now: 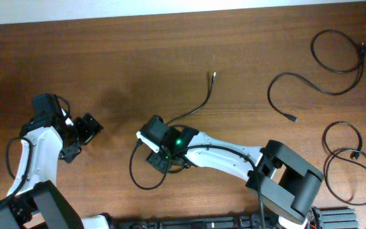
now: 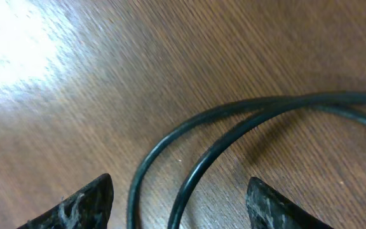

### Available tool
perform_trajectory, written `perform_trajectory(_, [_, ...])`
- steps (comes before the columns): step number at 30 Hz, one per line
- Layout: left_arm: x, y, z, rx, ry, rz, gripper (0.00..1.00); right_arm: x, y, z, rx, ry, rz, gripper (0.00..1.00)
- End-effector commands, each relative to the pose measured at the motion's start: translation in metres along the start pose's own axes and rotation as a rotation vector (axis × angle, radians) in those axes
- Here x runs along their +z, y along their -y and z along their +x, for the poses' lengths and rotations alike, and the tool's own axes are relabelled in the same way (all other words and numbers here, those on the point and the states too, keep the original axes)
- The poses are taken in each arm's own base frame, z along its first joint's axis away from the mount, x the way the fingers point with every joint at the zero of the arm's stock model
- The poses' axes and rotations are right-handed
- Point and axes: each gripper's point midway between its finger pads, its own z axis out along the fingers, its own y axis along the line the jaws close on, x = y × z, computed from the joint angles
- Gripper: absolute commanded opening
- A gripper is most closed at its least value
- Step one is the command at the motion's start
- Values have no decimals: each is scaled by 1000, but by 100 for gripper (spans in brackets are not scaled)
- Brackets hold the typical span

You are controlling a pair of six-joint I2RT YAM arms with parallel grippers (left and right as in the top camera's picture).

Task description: Untangle cables

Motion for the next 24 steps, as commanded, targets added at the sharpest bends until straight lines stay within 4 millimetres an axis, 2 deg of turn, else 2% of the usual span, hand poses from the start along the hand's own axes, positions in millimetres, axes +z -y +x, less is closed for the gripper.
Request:
perform_trajectory(1, [2, 0, 3, -19, -13, 5, 99, 7, 5, 2, 18, -3, 28, 60])
perform_trajectory(2, [2, -1, 4, -20, -20, 2, 99, 7, 7, 2, 37, -1, 43, 57])
perform_trajectory(5, [2, -1, 4, -20, -18, 3, 99, 7, 9, 4, 45, -9, 51, 29])
perform_trajectory(13, [2, -1, 4, -20, -18, 2, 99, 7, 9, 6, 65, -16, 55, 26])
perform_trajectory(15, [2, -1, 4, -20, -18, 3, 99, 7, 10, 6, 72, -17, 60, 19])
perform_trajectory(17, [2, -1, 4, -20, -18, 3, 99, 8, 11, 8, 77, -23, 63, 18])
perform_trajectory(18, [2, -1, 4, -20, -18, 3, 99, 8, 11, 7, 81, -21, 63, 5])
perform_trajectory(22, [2, -1, 4, -20, -19, 2, 99, 7, 11, 4, 82, -11, 63, 4])
perform_trajectory(24, [2, -1, 4, -20, -19, 2, 99, -5, 25, -7, 77, 14, 155, 4])
